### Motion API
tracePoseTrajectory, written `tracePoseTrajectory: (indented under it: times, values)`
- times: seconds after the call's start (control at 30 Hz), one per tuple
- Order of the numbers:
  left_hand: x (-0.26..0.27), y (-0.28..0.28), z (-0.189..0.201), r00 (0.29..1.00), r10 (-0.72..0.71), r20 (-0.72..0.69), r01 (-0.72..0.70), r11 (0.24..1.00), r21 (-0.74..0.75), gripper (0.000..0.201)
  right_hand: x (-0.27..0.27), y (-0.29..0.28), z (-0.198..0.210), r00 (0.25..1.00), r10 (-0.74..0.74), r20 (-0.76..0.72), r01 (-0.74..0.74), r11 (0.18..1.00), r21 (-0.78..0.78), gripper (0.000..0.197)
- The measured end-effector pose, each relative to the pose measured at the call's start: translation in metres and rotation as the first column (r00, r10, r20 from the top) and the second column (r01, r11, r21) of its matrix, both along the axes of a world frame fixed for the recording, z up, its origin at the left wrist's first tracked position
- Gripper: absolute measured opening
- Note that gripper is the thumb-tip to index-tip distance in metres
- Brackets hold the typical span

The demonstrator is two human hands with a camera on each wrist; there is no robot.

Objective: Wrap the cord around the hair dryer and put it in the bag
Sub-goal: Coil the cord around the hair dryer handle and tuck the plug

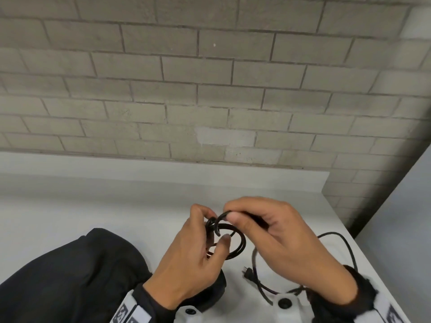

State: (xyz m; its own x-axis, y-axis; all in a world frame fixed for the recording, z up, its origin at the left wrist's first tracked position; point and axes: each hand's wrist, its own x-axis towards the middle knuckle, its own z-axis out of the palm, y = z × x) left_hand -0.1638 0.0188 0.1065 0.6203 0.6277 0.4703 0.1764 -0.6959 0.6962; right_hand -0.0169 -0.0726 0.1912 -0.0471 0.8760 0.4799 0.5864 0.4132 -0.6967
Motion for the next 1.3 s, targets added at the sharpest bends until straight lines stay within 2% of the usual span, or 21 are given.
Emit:
tracePoseTrajectory:
  times: [0.07,0.17,0.33,0.47,0.57,0.7,0.77,0.87,1.07,1.2,1.3]
  values:
    - [0.002,-0.002,-0.001,0.999,0.018,-0.027,-0.018,1.000,0.024,0.023,0.001,0.007,0.001,0.996,0.004,-0.089,-0.007,0.999,-0.031,0.016]
    - [0.003,-0.003,-0.001,0.997,0.025,-0.072,-0.020,0.997,0.072,0.037,0.004,0.019,-0.005,0.983,-0.072,-0.169,0.068,0.997,-0.027,0.016]
    - [0.000,-0.005,-0.005,0.999,0.028,-0.043,-0.026,0.998,0.054,0.042,0.018,0.035,-0.031,0.922,-0.245,-0.299,0.224,0.969,-0.104,0.015]
    - [0.000,-0.004,-0.010,0.999,0.034,0.016,-0.034,0.999,0.011,0.039,0.020,0.038,-0.053,0.890,-0.300,-0.343,0.237,0.948,-0.214,0.019]
    - [-0.001,-0.003,-0.012,0.997,0.048,0.056,-0.047,0.999,-0.007,0.039,0.020,0.032,-0.063,0.901,-0.239,-0.362,0.170,0.962,-0.212,0.013]
    - [-0.002,-0.001,-0.013,0.993,0.072,0.092,-0.069,0.997,-0.038,0.039,0.020,0.020,-0.076,0.946,-0.066,-0.318,-0.023,0.963,-0.269,0.036]
    - [-0.001,0.000,-0.013,0.992,0.078,0.103,-0.073,0.996,-0.053,0.038,0.017,0.020,-0.082,0.958,-0.071,-0.279,-0.012,0.958,-0.287,0.024]
    - [0.001,0.000,-0.012,0.989,0.097,0.116,-0.089,0.993,-0.074,0.034,0.018,0.019,-0.085,0.936,-0.045,-0.349,-0.066,0.952,-0.300,0.012]
    - [0.001,-0.002,-0.008,0.989,0.120,0.091,-0.111,0.989,-0.100,0.038,0.022,0.020,-0.079,0.902,0.133,-0.411,-0.263,0.924,-0.279,0.013]
    - [0.002,-0.006,-0.008,0.986,0.081,0.145,-0.066,0.992,-0.105,0.036,0.021,0.022,-0.083,0.850,0.124,-0.512,-0.308,0.906,-0.291,0.020]
    - [0.003,-0.006,-0.010,0.985,0.091,0.145,-0.075,0.991,-0.111,0.037,0.017,0.021,-0.087,0.828,0.067,-0.556,-0.264,0.922,-0.282,0.023]
